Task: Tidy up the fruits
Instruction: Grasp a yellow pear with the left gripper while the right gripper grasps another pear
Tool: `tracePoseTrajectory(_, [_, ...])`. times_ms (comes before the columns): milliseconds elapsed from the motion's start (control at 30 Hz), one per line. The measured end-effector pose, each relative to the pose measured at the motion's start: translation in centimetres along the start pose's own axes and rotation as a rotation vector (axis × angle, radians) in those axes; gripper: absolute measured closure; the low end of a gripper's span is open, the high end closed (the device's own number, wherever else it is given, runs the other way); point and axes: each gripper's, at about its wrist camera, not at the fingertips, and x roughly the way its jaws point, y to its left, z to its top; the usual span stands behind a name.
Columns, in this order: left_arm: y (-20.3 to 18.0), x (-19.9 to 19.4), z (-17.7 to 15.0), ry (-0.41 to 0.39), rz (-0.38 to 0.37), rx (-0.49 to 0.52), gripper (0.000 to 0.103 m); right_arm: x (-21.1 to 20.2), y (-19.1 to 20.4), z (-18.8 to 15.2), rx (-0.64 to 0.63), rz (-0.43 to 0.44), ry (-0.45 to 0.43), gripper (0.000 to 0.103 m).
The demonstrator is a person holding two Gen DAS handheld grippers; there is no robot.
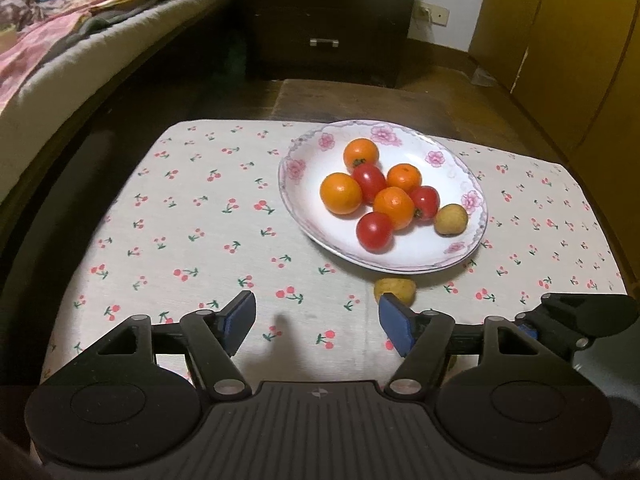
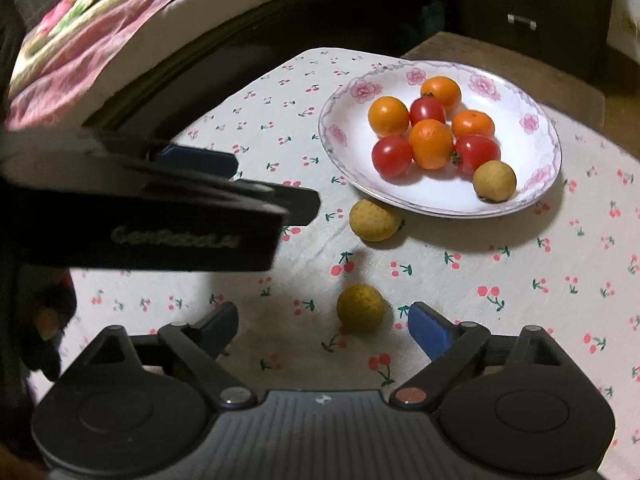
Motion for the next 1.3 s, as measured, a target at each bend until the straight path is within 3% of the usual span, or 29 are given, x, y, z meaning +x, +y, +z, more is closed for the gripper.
tracePoseTrajectory(33, [0.1,0.1,0.0,0.008,0.002,-0.004,0.028,-0.2,-0.2,0.0,0.014,0.002,-0.007,0.01])
tracePoseTrajectory(67, [0.1,0.2,0.0,0.015,0.002,-0.006,0.028,-0.3,-0.2,0.0,0.018,-0.019,-0.017,0.02])
tracePoseTrajectory(100, [0.1,0.3,-0.1,0.02,0.0,-0.007,0.029,-0.5,0.0,-0.1,0.0,-0.061,-0.025,0.039])
tracePoseTrajectory(167, [0.1,0.3,-0.3,0.021,0.002,-0.002,0.03,-0.7,0.2,-0.2,-0.033,-0.143,-0.025,0.063])
tracePoseTrajectory(333, [-0.2,0.4,-0.6,0.03,-0.014,0.01,0.034,-0.9,0.2,-0.2,-0.071,-0.161,-0.03,0.077])
tracePoseTrajectory(933, [-0.7,0.5,-0.7,0.04,-0.067,0.018,0.039,-1.2,0.3,-0.5,-0.096,-0.101,0.006,0.077])
tracePoseTrajectory(1167, [-0.5,0.5,-0.6,0.033,-0.072,0.008,0.038,-0.5,0.3,0.4,-0.111,-0.115,-0.033,0.054])
tracePoseTrajectory(1267, [-0.5,0.6,-0.7,0.037,-0.07,0.012,0.038,-0.1,0.4,0.3,-0.134,-0.13,-0.033,0.055])
tracePoseTrajectory(1300, [-0.5,0.7,-0.7,0.039,-0.07,0.012,0.038,-0.1,0.6,0.3,-0.15,-0.143,-0.033,0.063])
